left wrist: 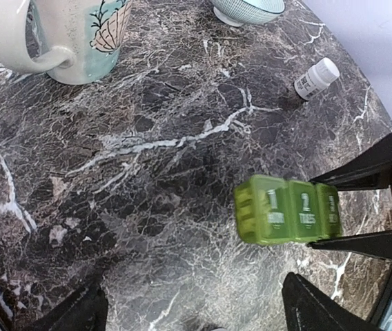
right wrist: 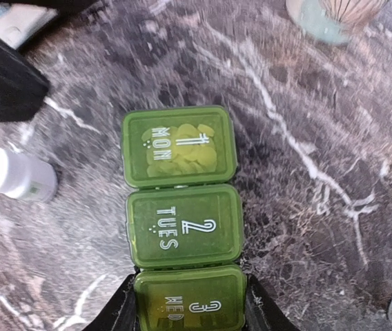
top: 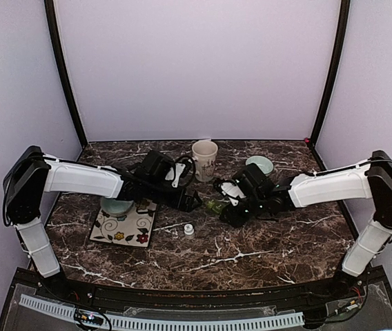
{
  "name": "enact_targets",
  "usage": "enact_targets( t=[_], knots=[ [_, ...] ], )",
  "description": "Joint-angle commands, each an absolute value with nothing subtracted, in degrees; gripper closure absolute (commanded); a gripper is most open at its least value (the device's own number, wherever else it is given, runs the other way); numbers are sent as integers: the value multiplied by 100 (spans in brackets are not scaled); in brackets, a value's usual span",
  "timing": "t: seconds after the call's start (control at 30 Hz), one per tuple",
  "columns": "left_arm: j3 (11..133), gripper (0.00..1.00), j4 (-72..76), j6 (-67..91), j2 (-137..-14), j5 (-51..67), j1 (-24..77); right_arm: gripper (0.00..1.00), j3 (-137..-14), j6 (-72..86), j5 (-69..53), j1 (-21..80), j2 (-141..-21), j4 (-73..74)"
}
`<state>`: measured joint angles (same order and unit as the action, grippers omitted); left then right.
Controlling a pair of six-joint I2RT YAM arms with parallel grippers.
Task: Sort the pills into containers
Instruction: Pick up the pill container from the center of the board, then pass from the right arm to the left
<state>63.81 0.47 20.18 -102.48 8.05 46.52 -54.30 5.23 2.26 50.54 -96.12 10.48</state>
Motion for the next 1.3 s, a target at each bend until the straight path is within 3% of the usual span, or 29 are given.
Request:
enact_targets(
  t=[0.0, 0.57, 1.0, 1.27],
  knots=[
    [6514, 3, 194, 2184, -10156, 1475, 4493, 72, -5520, 632, -28, 5123, -9173, 1051],
    [6940, 4, 456, 2714, -10240, 2879, 4280, 72, -5682, 669, -64, 5387, -8751, 1205],
    [7080, 28, 449, 2994, -10566, 3481, 4148, 73, -5829, 675, -92, 5414, -8565, 1217],
    [7026, 52, 912, 3299, -10684, 4062, 4014, 73, -5832, 659, -105, 5423, -8578, 1198]
  ],
)
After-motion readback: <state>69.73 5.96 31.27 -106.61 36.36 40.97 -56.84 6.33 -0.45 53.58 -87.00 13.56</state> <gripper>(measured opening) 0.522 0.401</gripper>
